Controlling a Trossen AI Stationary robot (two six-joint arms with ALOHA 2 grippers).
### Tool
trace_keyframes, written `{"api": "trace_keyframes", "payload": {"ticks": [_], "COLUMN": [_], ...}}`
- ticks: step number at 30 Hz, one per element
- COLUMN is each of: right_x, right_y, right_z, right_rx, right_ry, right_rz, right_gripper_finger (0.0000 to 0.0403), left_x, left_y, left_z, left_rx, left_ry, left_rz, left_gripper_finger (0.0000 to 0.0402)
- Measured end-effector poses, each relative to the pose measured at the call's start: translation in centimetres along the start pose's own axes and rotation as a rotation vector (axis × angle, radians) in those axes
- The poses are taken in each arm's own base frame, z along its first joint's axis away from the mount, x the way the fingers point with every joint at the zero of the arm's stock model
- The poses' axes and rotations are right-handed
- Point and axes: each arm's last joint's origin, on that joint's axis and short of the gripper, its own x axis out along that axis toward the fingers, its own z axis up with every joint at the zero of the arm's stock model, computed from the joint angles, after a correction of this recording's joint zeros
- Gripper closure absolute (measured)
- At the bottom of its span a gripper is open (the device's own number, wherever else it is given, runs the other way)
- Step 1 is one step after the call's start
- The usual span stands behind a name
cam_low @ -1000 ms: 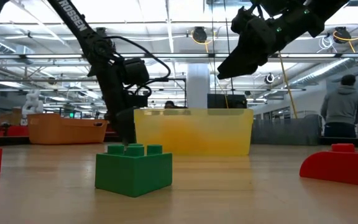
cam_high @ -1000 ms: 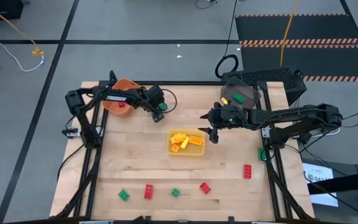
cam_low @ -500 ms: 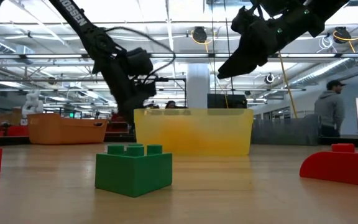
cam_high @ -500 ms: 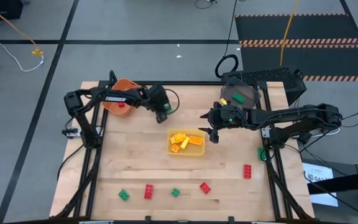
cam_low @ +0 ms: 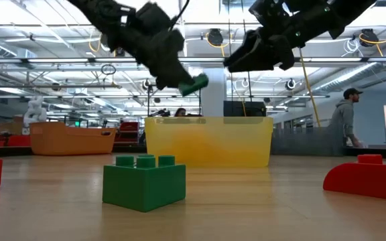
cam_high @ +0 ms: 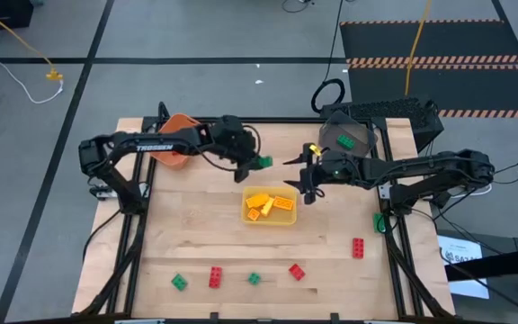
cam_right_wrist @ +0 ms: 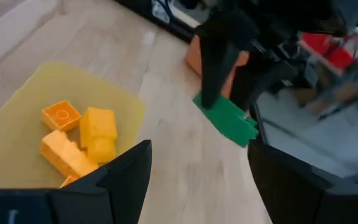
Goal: Sort & place blocks by color
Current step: Put the top center green 8-stud game piece into the black bin
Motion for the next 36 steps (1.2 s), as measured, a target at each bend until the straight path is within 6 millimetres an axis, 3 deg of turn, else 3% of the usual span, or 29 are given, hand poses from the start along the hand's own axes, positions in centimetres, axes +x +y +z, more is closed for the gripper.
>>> {"api": "trace_keyframes", "payload": {"ticks": [4,11,25,36], "right_x": [0.4,1.1,1.2,3.0], "right_y": [0.2,1.7,2.8,3.6], "right_z": [0.3,0.8,2.2,1.5], "right_rx": [-0.092,-0.218,-0.289,-0.314], "right_ry": [-0.038,-0.070,-0.179,-0.166], "right_rz": [-0.011,0.024,0.008,0.014], "right_gripper_finger": [0.0145,0.0145,0.0150,0.0241], "left_x": [0.2,0.9,0.9,1.0], "left_y": [-2.4,-5.4,-5.6,-5.6], "left_z": [1.4,1.8,1.8,1.7], "left_rx": [0.012,-0.001,-0.035,-0.055], "left_ry": [-0.013,0.002,0.007,0.020], "left_rz": [-0.107,-0.181,-0.182,-0.180], "left_gripper_finger": [0.0263,0.0259,0.0256,0.0255]}}
